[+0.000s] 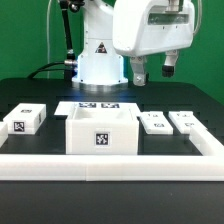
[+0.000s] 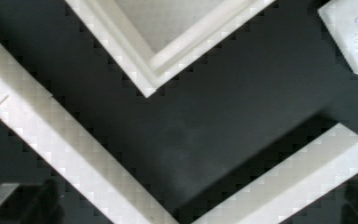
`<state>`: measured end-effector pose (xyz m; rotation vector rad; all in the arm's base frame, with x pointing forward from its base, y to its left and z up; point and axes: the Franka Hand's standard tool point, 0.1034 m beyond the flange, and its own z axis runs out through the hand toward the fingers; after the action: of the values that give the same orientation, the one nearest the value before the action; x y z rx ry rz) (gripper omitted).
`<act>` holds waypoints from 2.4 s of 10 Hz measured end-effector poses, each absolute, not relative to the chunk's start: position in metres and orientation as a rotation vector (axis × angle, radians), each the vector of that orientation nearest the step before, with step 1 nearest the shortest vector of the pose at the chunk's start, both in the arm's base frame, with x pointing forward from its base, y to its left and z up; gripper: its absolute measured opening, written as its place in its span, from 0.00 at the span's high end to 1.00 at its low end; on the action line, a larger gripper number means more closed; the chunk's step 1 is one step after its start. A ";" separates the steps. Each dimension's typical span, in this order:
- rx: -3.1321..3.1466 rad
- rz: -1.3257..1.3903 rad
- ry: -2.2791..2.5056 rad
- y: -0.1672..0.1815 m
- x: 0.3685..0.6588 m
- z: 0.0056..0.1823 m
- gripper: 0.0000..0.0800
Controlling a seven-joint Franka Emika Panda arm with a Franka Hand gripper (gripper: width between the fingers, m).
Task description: Assemble cabinet
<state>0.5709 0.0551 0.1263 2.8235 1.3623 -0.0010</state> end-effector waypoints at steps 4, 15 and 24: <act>2.824 -0.001 1.362 0.055 0.571 0.126 0.00; 2.824 -0.001 1.362 0.055 0.571 0.126 0.00; 2.776 0.001 1.458 0.040 0.559 0.112 0.00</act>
Offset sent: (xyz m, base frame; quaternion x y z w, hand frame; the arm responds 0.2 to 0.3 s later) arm 0.0000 0.0000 0.0000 0.0000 0.0000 0.0000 1.0000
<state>0.5591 0.0396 0.1125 2.7764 1.4577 0.0008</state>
